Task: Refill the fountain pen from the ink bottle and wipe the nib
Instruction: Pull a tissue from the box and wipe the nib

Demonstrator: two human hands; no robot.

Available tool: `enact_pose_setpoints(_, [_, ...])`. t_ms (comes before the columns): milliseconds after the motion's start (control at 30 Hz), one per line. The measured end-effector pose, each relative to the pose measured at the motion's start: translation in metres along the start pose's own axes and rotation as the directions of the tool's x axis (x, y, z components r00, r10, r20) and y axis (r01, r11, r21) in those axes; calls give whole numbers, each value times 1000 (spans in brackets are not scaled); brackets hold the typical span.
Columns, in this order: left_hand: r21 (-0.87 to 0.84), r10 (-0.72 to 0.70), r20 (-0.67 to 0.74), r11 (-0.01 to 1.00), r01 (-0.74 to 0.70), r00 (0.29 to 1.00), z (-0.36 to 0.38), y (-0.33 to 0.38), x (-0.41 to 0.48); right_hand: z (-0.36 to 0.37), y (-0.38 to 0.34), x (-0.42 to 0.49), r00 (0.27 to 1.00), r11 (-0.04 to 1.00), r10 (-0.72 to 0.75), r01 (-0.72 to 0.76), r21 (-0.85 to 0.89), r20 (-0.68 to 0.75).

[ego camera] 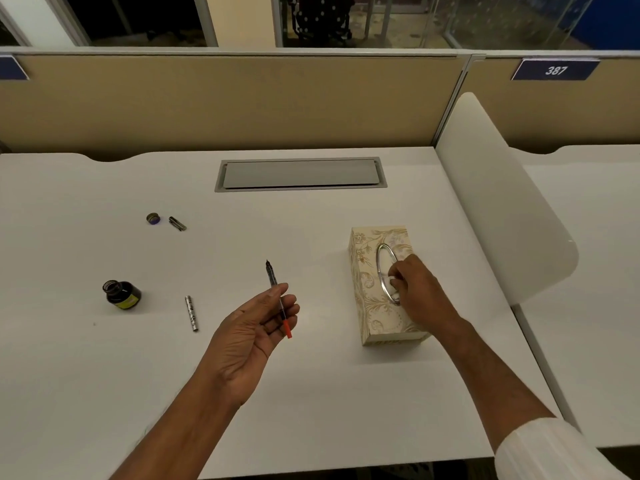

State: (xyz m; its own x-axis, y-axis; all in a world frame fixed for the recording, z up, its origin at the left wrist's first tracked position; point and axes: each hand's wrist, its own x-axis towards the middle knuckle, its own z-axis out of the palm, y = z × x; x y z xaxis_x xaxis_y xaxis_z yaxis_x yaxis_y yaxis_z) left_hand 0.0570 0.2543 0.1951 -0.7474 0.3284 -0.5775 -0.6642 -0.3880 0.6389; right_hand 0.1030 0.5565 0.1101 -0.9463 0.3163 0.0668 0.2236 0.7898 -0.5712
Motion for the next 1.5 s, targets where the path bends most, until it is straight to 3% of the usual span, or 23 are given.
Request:
enact_pose_setpoints(200, [26,7,21,1000,-8,1000,10,-16,12,10,4,-4,992,999,-49,50,9,-115])
enact_pose_setpoints(333, [51,-4,17,999,3,1000,20,-30,23,15,0,-8,978,993,-99,84,-84,-184])
enact_pose_setpoints(500, [255,40,45,966,-50,998,37,-52,44,19,-2,-12,965,987,-123,94,-130,-232])
enact_pose_setpoints(667, [521,99,106,842,-140,989,60,-75,61,22,-3,-12,964,982,-134,97,-163,-228])
enact_pose_setpoints(833, [666,144,219,701,-256,965,74,-93,65,24,0,-12,963,979,-148,110,-170,-226])
enact_pose_setpoints(1000, [733,215,307,569,-374,927,70,-108,68,25,2,-12,960,978,-153,114,-174,-232])
enact_pose_setpoints(1267, [802,228,369,412,-433,901,59,-117,78,28,7,-9,965,986,-125,95,-137,-231])
enact_pose_setpoints(1500, [822,251,486,194,-535,837,58,-115,80,24,4,-10,964,991,-111,89,-101,-243])
